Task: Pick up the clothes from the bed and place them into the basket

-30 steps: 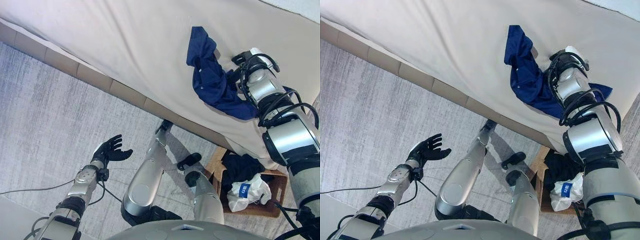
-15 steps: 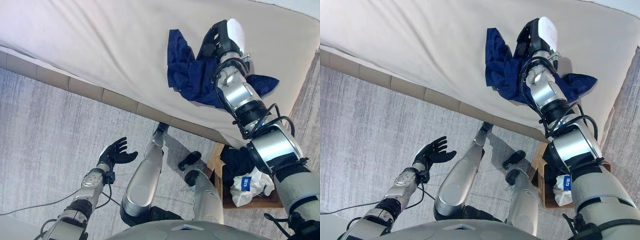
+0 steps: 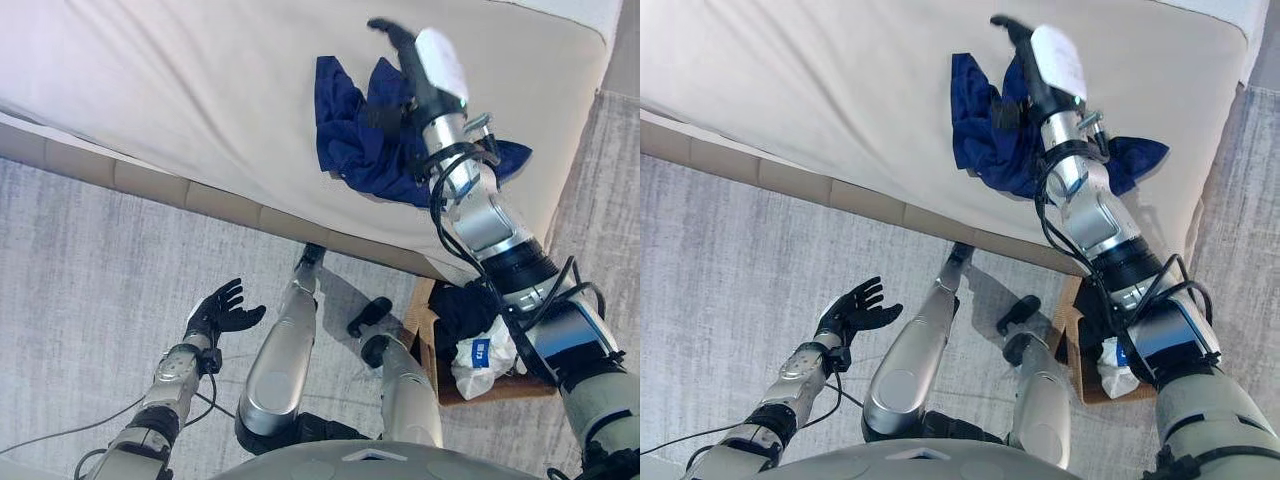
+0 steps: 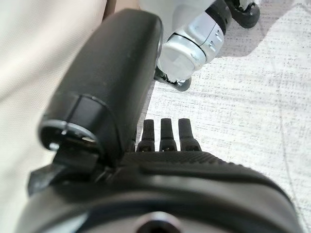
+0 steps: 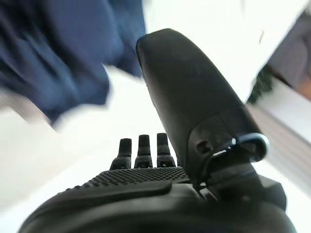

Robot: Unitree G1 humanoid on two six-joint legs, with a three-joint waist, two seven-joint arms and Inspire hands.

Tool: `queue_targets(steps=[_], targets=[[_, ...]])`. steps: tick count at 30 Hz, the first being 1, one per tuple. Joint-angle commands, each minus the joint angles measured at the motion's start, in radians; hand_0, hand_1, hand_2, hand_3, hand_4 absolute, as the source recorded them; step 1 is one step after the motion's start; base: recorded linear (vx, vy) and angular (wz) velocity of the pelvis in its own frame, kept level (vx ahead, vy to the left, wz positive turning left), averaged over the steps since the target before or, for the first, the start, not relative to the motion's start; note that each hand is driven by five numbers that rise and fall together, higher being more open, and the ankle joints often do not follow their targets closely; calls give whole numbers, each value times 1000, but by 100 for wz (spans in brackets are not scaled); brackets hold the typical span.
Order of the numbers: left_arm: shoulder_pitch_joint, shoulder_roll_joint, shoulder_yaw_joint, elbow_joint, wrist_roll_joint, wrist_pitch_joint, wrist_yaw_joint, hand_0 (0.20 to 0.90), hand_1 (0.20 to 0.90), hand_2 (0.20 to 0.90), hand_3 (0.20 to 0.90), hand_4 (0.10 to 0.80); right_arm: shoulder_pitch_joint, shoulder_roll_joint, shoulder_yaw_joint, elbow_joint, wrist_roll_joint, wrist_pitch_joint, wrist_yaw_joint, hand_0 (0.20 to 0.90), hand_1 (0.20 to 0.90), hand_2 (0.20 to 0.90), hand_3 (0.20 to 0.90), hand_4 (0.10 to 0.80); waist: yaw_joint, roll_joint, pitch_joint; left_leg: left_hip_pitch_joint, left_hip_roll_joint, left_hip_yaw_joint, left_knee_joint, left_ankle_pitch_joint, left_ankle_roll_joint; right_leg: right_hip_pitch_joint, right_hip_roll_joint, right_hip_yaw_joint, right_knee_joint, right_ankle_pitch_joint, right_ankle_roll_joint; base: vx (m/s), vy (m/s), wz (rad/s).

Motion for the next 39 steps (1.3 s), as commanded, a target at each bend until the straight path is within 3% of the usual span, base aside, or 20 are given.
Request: queue_targets(steps=[1, 2, 10, 13, 16, 21, 26, 29, 30, 31, 32, 34, 36, 39], targets=[[112, 27, 36, 14, -32, -39, 6, 900, 900, 900, 900, 800, 14, -78, -25, -178, 22, -75, -32, 900, 900, 900, 900, 800, -12, -14, -21, 97, -1, 43, -79, -85, 60, 75, 18, 39, 34, -40, -1, -77, 11, -3], [106, 29, 43, 17, -31, -37, 6, 900, 900, 900, 900, 800, 27, -75, -33, -178, 10, -80, -40, 900, 900, 900, 900, 800, -13, -12, -21, 84, 1, 42, -78, -64, 63, 72, 22, 28, 21, -15, -5, -78, 9, -4], [93, 49, 63, 33, -32, -26, -1, 900, 900, 900, 900, 800, 82, -87, -1, -136, -7, -29, 56, 900, 900, 900, 900, 800, -21, -35, -21, 98, 4, 48, -76, -73, 59, 94, 26, 36, 4, -10, 2, -11, -3, -1], [81, 55, 50, 22, -34, -20, 3, 900, 900, 900, 900, 800, 70, -84, 25, -74, -36, -25, 31, 900, 900, 900, 900, 800, -14, -36, -21, 90, 2, 44, -71, -74, 59, 91, 26, 32, 2, -8, 2, 0, 0, 0], [68, 51, 30, 18, -29, -17, 3, 900, 900, 900, 900, 800, 14, -42, 56, 66, -114, -17, -54, 900, 900, 900, 900, 800, 4, -33, -21, 92, -5, 36, -69, -94, 53, 92, 23, 35, 10, -32, 5, 69, -51, -1], [15, 38, -41, 18, -39, -10, -6, 900, 900, 900, 900, 800, -218, 17, 156, 438, -205, 103, -133, 900, 900, 900, 900, 800, 56, 8, -21, 40, -26, 12, -42, -87, 49, 60, 8, 4, 21, -36, -1, -24, 26, 1], [-18, 26, -106, -5, -43, -19, -9, 900, 900, 900, 900, 800, -372, 68, 217, 778, -210, 215, -106, 900, 900, 900, 900, 800, 106, 49, -21, -27, -49, -21, -27, -70, 52, 17, -7, -31, 41, -41, -6, -34, 15, 15], [-21, 29, -130, -42, -39, -14, -11, 900, 900, 900, 900, 800, -403, 76, 233, 908, -260, 294, 7, 900, 900, 900, 900, 800, 135, 69, -21, -65, -66, -46, -30, -50, 55, -7, -14, -56, 50, -39, -7, -8, -23, 39], [-24, 32, -137, -54, -38, -4, -8, 900, 900, 900, 900, 800, -407, 76, 241, 927, -277, 316, 50, 851, 851, 851, 842, 742, 141, 73, -21, -74, -70, -53, -34, -44, 55, -15, -13, -63, 49, -38, -8, -4, -51, 46], [-23, 33, -140, -62, -34, 3, -5, 900, 900, 900, 900, 800, -403, 76, 245, 935, -275, 324, 57, 538, 538, 538, 477, 377, 145, 74, -21, -77, -72, -57, -35, -42, 55, -16, -13, -68, 48, -37, -8, 6, -59, 28], [-17, 35, -144, -73, -30, 10, -3, 900, 900, 900, 900, 800, -398, 72, 248, 937, -253, 328, 35, 300, 300, 300, 200, 100, 150, 76, -21, -81, -72, -64, -37, -39, 55, -18, -13, -75, 45, -36, -8, 15, -44, 19], [-12, 34, -146, -78, -32, 19, 0, 900, 900, 900, 900, 800, -400, 67, 238, 925, -207, 318, -46, 300, 300, 300, 200, 100, 153, 79, -21, -72, -72, -72, -49, -35, 55, -12, -10, -81, 39, -34, -9, 13, -16, 16], [-2, 32, -141, -72, -27, 20, 2, 900, 900, 900, 900, 800, -405, 54, 206, 868, -110, 273, -206, 300, 300, 300, 200, 100, 150, 75, -21, -55, -69, -76, -58, -36, 55, 7, -8, -80, 25, -24, -3, 4, -8, 15], [30, 34, -102, -43, 1, 21, 7, 900, 900, 900, 900, 800, -407, 0, 147, 646, -5, 192, -431, 300, 300, 300, 200, 100, 131, 44, -21, -9, -55, -72, -61, -55, 51, 57, 2, -52, 1, -9, 1, 10, -11, 1]])
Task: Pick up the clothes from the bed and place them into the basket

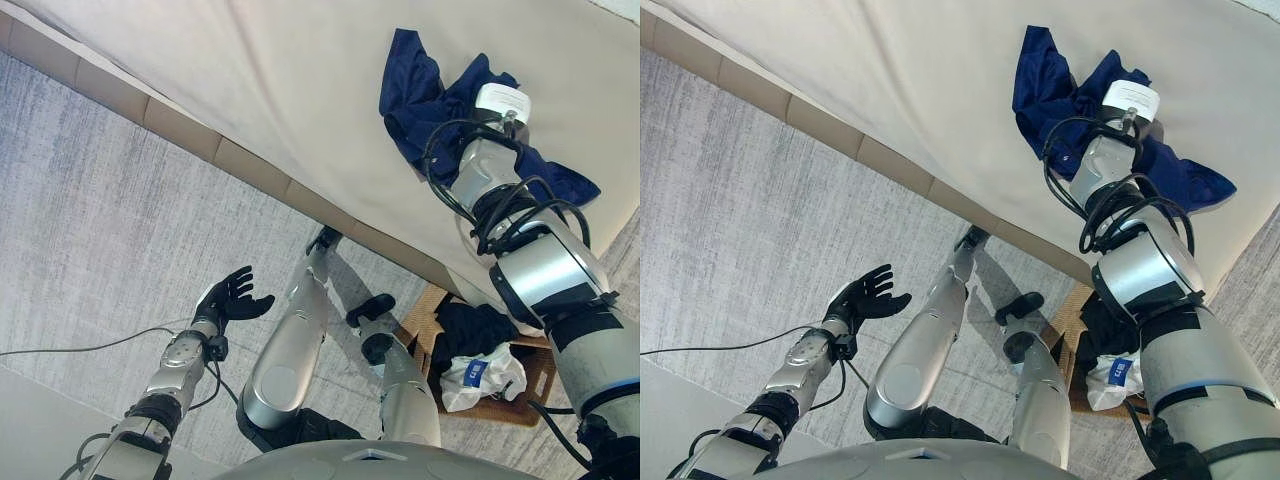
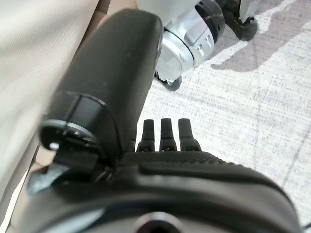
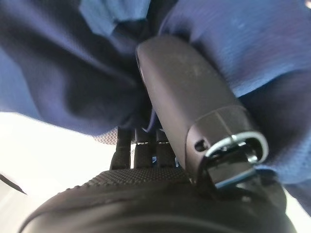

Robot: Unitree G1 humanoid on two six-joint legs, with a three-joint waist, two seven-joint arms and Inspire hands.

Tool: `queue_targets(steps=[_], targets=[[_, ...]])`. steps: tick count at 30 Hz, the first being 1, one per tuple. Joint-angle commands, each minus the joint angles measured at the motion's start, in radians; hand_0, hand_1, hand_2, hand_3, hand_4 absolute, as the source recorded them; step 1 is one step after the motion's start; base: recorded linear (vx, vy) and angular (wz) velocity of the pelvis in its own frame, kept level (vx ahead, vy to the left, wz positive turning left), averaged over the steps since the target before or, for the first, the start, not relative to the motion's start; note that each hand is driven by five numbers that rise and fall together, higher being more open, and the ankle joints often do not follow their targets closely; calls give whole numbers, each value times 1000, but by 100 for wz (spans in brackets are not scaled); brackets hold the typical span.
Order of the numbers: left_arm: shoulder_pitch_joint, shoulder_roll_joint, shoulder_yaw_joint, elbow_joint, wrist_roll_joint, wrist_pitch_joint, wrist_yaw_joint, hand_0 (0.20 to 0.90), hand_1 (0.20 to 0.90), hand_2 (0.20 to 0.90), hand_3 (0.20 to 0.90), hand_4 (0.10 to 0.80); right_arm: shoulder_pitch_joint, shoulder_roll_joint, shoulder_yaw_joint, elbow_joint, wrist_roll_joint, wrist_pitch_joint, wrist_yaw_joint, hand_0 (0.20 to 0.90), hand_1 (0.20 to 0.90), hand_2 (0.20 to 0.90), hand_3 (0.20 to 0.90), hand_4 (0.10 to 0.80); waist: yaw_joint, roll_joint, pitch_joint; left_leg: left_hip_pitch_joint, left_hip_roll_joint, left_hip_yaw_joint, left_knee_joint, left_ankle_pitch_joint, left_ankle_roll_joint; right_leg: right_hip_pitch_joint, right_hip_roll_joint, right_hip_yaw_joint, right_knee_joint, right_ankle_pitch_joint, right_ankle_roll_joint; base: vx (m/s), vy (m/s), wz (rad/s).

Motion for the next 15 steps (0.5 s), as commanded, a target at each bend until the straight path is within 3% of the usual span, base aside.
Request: queue_targets(steps=[1, 4, 6, 9, 15], targets=[[82, 10, 1, 49, 31, -8, 6, 900, 900, 900, 900, 800, 41, -94, -37, -337, 75, -182, -328, 300, 300, 300, 200, 100, -6, 27, -29, 96, -11, 46, -30, -68, 99, 125, 35, 72, -27, 23, 0, 57, -21, -4], [120, 5, 65, 109, 59, -20, 5, 900, 900, 900, 900, 800, 119, -163, -184, -630, 20, -280, -426, 300, 300, 300, 200, 100, -43, -20, -36, 199, 3, 74, -56, -92, 98, 222, 57, 131, -90, 35, 6, 80, 6, -26], [152, 7, 106, 152, 81, -20, -12, 900, 900, 900, 900, 800, 198, -205, -278, -830, -11, -305, -441, 300, 300, 300, 200, 100, -77, -41, -94, 248, 7, 95, -73, -89, 107, 264, 69, 162, -138, 65, 12, 90, 122, -61], [190, 10, 142, 191, 126, -23, -39, 900, 900, 900, 900, 800, 283, -252, -367, -994, -57, -338, -487, 300, 300, 300, 200, 100, -125, -53, -177, 320, 11, 131, -86, -125, 118, 313, 72, 214, -177, 74, 22, 147, 55, -51], [220, 2, 145, 216, 223, 23, -16, 900, 900, 900, 900, 800, 419, -359, -485, -1168, -35, -320, -470, 300, 300, 300, 200, 100, -230, -53, -349, 451, 13, 213, -92, -188, 143, 367, 70, 281, -219, 99, 37, 180, -31, -48]])
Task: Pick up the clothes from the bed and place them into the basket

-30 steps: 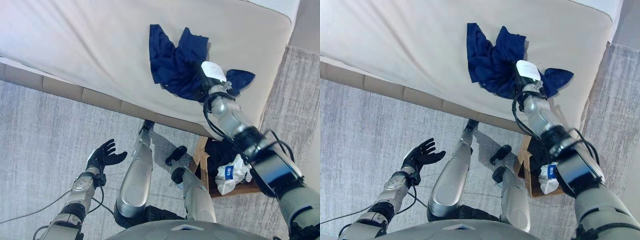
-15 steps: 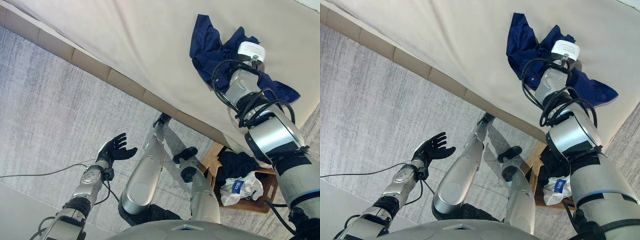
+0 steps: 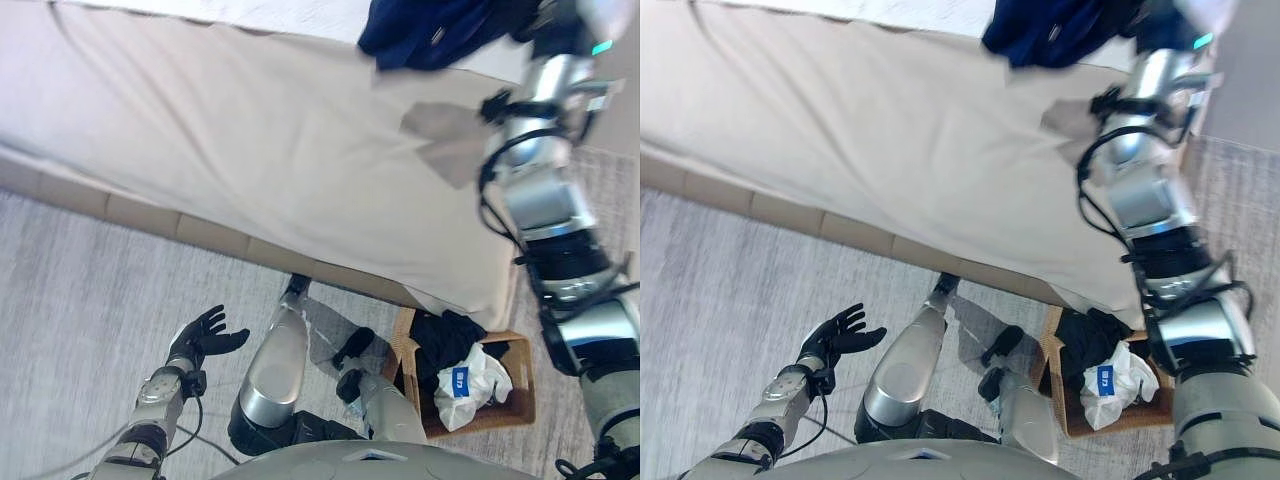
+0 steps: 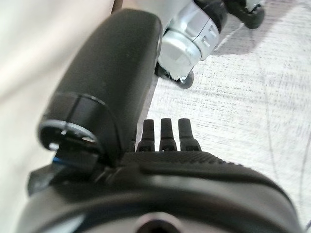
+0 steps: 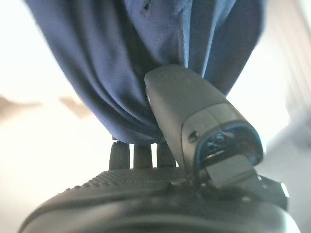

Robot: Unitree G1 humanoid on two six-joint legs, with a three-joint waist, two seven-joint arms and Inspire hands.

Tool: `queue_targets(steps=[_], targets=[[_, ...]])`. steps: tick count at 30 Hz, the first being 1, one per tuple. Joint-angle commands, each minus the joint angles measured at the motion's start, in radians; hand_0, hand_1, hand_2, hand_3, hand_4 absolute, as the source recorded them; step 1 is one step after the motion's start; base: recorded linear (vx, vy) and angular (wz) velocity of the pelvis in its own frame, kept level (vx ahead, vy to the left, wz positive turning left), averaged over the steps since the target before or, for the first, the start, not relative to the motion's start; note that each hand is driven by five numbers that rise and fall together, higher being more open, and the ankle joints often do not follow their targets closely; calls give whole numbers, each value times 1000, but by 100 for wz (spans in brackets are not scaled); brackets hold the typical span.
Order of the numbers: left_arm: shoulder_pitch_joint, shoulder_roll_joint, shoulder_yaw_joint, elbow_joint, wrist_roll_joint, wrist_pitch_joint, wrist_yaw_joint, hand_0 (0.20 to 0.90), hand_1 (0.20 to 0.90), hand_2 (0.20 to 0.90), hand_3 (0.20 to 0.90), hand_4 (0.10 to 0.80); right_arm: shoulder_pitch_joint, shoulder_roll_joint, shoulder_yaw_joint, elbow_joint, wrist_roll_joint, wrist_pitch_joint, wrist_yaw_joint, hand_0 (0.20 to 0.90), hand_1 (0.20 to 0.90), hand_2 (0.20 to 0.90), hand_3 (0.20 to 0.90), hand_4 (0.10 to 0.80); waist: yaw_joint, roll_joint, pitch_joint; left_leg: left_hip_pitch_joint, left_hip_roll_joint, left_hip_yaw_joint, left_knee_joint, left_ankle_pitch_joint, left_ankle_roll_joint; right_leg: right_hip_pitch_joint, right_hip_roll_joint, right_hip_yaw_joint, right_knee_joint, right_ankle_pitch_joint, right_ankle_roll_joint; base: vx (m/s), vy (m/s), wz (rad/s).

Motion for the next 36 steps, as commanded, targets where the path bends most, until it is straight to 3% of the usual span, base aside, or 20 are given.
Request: queue_targets(steps=[1, 7, 11, 16, 20, 24, 32, 36], targets=[[99, 11, -45, 55, 88, 1, 10, 900, 900, 900, 900, 800, 104, -101, -23, -69, -36, -23, -53, 300, 300, 300, 200, 100, -90, 29, -308, 97, -14, -15, -106, -101, 74, 7, 21, 50, 50, -29, 25, 127, -102, -49], [57, 11, -59, 70, 160, 82, 25, 900, 900, 900, 900, 800, 185, -184, -70, -124, -7, 7, 13, 300, 300, 300, 200, 100, -200, 59, -400, 213, -10, 61, -142, -128, 88, 29, 33, 123, 55, -15, 24, 65, -94, -41], [29, 6, -70, 64, 165, 120, 8, 900, 900, 900, 900, 800, 261, -209, -116, -124, 77, -34, 47, 300, 300, 300, 200, 100, -262, 85, -422, 261, -5, 99, -167, -131, 86, 35, 44, 161, 54, -14, 17, -7, -82, -42], [22, -22, -89, 77, 199, 146, -15, 900, 900, 900, 900, 800, 460, -187, -234, -94, 154, -110, 133, 300, 300, 300, 200, 100, -350, 95, -436, 306, 0, 167, -165, -152, 78, 53, 64, 225, 9, -10, 3, 25, -141, -43], [30, -38, -102, 70, 217, 146, -26, 900, 900, 900, 900, 800, 578, -131, -258, -42, 164, -111, 221, 300, 300, 300, 200, 100, -390, 99, -425, 315, 1, 209, -123, -182, 80, 53, 74, 259, -7, 3, -3, 17, -157, -44], [39, -39, -117, 52, 228, 140, -25, 900, 900, 900, 900, 800, 635, -107, -228, 76, 140, -101, 329, 300, 300, 300, 200, 100, -405, 101, -415, 320, 6, 237, -110, -191, 77, 57, 77, 270, -36, 23, -1, -5, -138, -31], [6, -13, -141, 12, 213, 163, -25, 900, 900, 900, 900, 800, 638, -109, -87, 384, -85, 53, 505, 300, 300, 300, 200, 100, -412, 111, -375, 301, 31, 254, -112, -167, 58, 35, 86, 263, -57, 44, -5, -22, -120, -11], [-30, -14, -158, -4, 199, 163, -23, 900, 900, 900, 900, 800, 602, -85, -25, 468, -62, 75, 470, 300, 300, 300, 200, 100, -401, 119, -344, 254, 33, 238, -84, -162, 53, 3, 90, 254, -47, 42, -16, -82, -121, 0]])
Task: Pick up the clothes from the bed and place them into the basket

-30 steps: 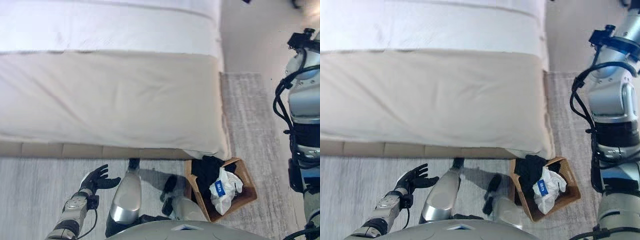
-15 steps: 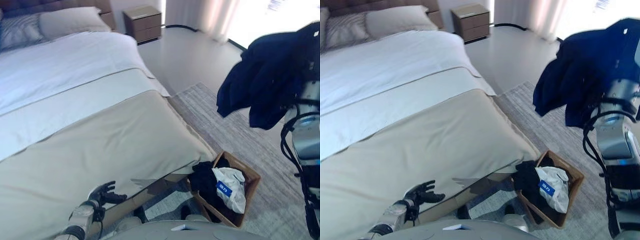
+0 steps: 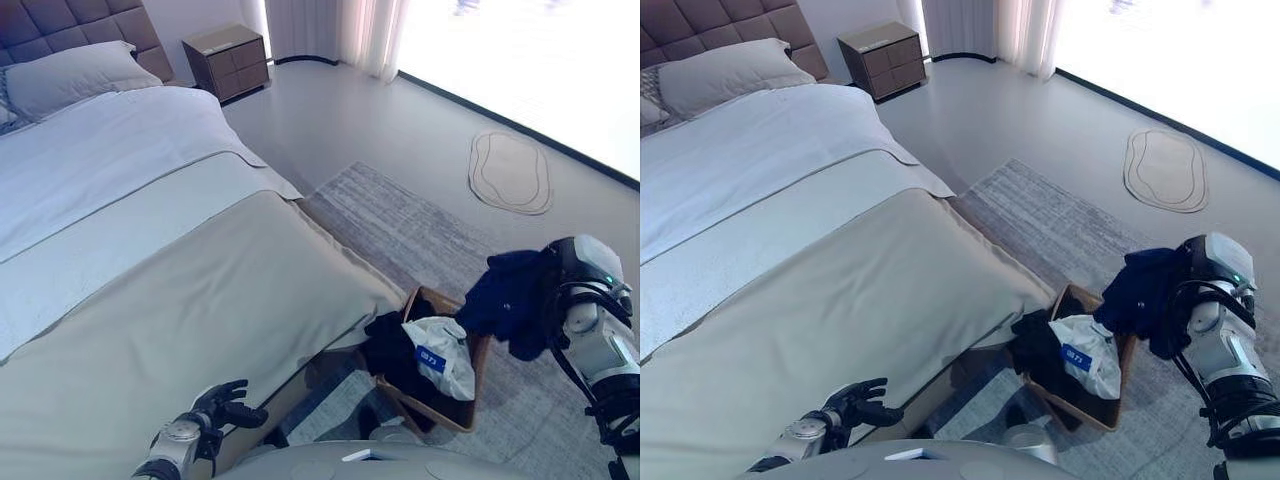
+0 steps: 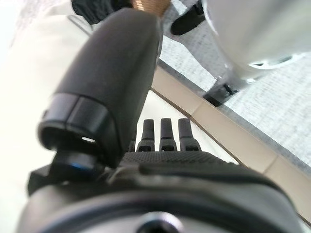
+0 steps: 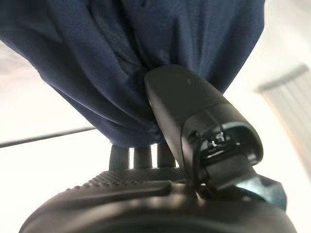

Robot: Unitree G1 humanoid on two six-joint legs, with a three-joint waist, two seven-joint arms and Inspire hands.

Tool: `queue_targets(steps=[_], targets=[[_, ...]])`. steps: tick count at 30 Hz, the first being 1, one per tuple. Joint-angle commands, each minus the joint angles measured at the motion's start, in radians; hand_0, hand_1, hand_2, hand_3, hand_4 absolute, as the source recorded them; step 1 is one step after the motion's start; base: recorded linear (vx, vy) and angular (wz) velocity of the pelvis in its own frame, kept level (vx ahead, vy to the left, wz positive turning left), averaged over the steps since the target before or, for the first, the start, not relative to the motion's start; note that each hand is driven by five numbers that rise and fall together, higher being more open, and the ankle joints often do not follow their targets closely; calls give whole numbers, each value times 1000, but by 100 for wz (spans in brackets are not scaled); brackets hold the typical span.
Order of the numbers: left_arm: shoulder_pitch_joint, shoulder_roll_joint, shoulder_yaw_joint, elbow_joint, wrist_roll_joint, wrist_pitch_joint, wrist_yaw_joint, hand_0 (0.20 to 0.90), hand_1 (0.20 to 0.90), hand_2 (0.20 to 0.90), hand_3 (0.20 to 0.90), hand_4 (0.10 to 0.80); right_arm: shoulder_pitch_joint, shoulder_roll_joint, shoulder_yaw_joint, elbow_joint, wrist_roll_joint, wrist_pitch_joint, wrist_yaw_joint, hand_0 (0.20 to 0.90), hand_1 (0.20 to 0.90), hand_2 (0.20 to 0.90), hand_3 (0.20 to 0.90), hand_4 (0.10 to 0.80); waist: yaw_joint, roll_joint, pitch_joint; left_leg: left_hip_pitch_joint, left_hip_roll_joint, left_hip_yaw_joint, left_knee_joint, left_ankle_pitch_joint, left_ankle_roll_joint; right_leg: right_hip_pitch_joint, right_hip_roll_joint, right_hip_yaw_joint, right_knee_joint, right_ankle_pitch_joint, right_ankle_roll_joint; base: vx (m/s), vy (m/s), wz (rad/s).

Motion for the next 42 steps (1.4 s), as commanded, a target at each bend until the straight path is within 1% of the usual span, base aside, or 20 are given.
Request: queue_targets(steps=[1, 5, 9, 13, 14, 16, 17, 18, 19, 20, 21, 23, 26, 30, 33, 34, 37, 38, 40, 42], targets=[[-105, 70, -59, -29, -28, -14, 11, 900, 900, 900, 900, 800, -193, -36, 53, 45, -36, -9, -98, 300, 300, 300, 200, 100, 54, -22, 39, -64, -38, -91, 117, -149, 34, -78, 36, -79, 60, -10, -28, -173, -108, 6], [-183, 82, -95, -31, -67, -19, 28, 900, 900, 900, 900, 800, -330, -32, 137, 180, 56, 18, -167, 300, 300, 300, 200, 100, 61, -1, 112, -147, -40, -117, 138, -130, 22, -146, 38, -91, 79, -11, -39, -237, -122, 20], [-252, 98, -129, -44, -118, -28, 51, 900, 900, 900, 900, 800, -435, -24, 208, 330, 117, 34, -215, 300, 300, 300, 200, 100, 67, 30, 190, -237, -47, -135, 162, -108, 15, -222, 37, -101, 99, -7, -48, -208, -116, 6], [-290, 104, -153, -73, -174, -62, 63, 900, 900, 900, 900, 800, -525, -26, 247, 474, 150, 14, -241, 300, 300, 300, 200, 100, 71, 85, 259, -314, -59, -151, 192, -87, 10, -302, 27, -120, 141, -13, -60, -115, -41, 10], [-290, 104, -152, -73, -175, -62, 63, 900, 900, 900, 900, 800, -526, -26, 248, 475, 151, 14, -242, 300, 300, 300, 200, 100, 71, 85, 258, -316, -59, -152, 193, -87, 10, -304, 27, -120, 142, -13, -60, -95, 2, 5], [-297, 113, -156, -99, -210, -88, 59, 900, 900, 900, 900, 800, -576, -39, 276, 521, 153, 25, -245, 300, 300, 300, 200, 100, 71, 116, 294, -362, -65, -157, 221, -80, 10, -366, 18, -128, 189, -23, -71, -116, 13, -3], [-300, 121, -155, -125, -221, -96, 53, 900, 900, 900, 900, 800, -604, -43, 285, 548, 160, 41, -259, 300, 300, 300, 200, 100, 74, 137, 318, -393, -67, -160, 247, -79, 14, -413, 13, -133, 249, -43, -80, -121, 15, -5], [-300, 126, -157, -137, -229, -103, 49, 900, 900, 900, 900, 800, -620, -46, 294, 567, 132, 55, -268, 300, 300, 300, 200, 100, 75, 148, 330, -415, -70, -163, 265, -78, 16, -441, 11, -136, 287, -57, -86, -113, 5, -6], [-300, 131, -157, -145, -235, -110, 45, 900, 900, 900, 900, 800, -632, -52, 305, 590, 89, 81, -260, 681, 681, 681, 645, 545, 77, 159, 339, -431, -72, -167, 275, -75, 19, -464, 10, -139, 326, -73, -92, -73, -4, -13], [-300, 134, -156, -150, -238, -115, 42, 900, 900, 900, 900, 800, -639, -56, 315, 614, 67, 97, -250, 900, 900, 900, 900, 800, 80, 167, 344, -443, -73, -171, 282, -71, 21, -481, 9, -141, 359, -87, -97, -59, -14, -13], [-301, 141, -158, -157, -246, -119, 38, 900, 900, 900, 900, 800, -639, -60, 324, 644, 57, 114, -230, 900, 900, 900, 900, 800, 83, 176, 351, -456, -76, -175, 289, -67, 25, -502, 7, -144, 397, -103, -102, -50, -21, -8], [-307, 157, -155, -173, -262, -119, 27, 900, 900, 900, 900, 800, -626, -67, 321, 702, 75, 120, -206, 900, 900, 900, 900, 800, 90, 190, 362, -477, -82, -183, 305, -63, 31, -530, -3, -149, 468, -136, -111, -30, -33, 20], [-305, 175, -155, -191, -264, -123, 5, 900, 900, 900, 900, 800, -606, -84, 288, 735, 120, 105, -245, 900, 900, 900, 900, 800, 98, 198, 368, -496, -94, -193, 335, -70, 39, -553, -18, -158, 522, -163, -119, -9, -43, 33], [-291, 174, -154, -203, -262, -126, -2, 900, 900, 900, 900, 800, -588, -92, 225, 727, 232, 66, -314, 900, 900, 900, 900, 800, 97, 201, 375, -511, -102, -192, 362, -80, 46, -573, -25, -158, 552, -171, -122, -13, 11, 15], [-258, 162, -138, -190, -253, -120, -8, 900, 900, 900, 900, 800, -542, -79, 141, 705, 362, -17, -365, 900, 900, 900, 900, 800, 87, 195, 370, -484, -95, -182, 353, -88, 45, -546, -14, -152, 524, -164, -124, 33, 87, 1], [-245, 154, -130, -178, -249, -122, -8, 900, 900, 900, 900, 800, -517, -69, 110, 691, 405, -65, -386, 900, 900, 900, 900, 800, 83, 189, 366, -465, -90, -178, 340, -90, 43, -525, -8, -149, 501, -158, -124, 76, 125, -6], [-218, 140, -118, -164, -241, -118, -3, 900, 900, 900, 900, 800, -459, -45, 59, 640, 448, -132, -409, 900, 900, 900, 900, 800, 74, 170, 352, -424, -80, -167, 309, -88, 36, -482, 2, -144, 449, -140, -118, 81, 120, -10], [-198, 129, -107, -150, -231, -120, 2, 900, 900, 900, 900, 800, -405, -18, 29, 589, 471, -160, -416, 900, 900, 900, 900, 800, 67, 151, 337, -391, -73, -160, 278, -85, 30, -448, 10, -141, 408, -126, -110, 97, 126, -13], [-180, 124, -92, -136, -221, -115, 9, 900, 900, 900, 900, 800, -344, 19, 6, 527, 483, -197, -419, 900, 900, 900, 900, 800, 63, 127, 316, -353, -67, -153, 236, -78, 26, -409, 19, -136, 358, -108, -101, 106, 110, -13], [-158, 119, -75, -121, -197, -110, 15, 900, 900, 900, 900, 800, -265, 61, -12, 454, 475, -215, -418, 900, 900, 900, 900, 800, 61, 94, 287, -310, -63, -149, 193, -75, 23, -360, 26, -134, 305, -89, -89, 108, 71, -7]])
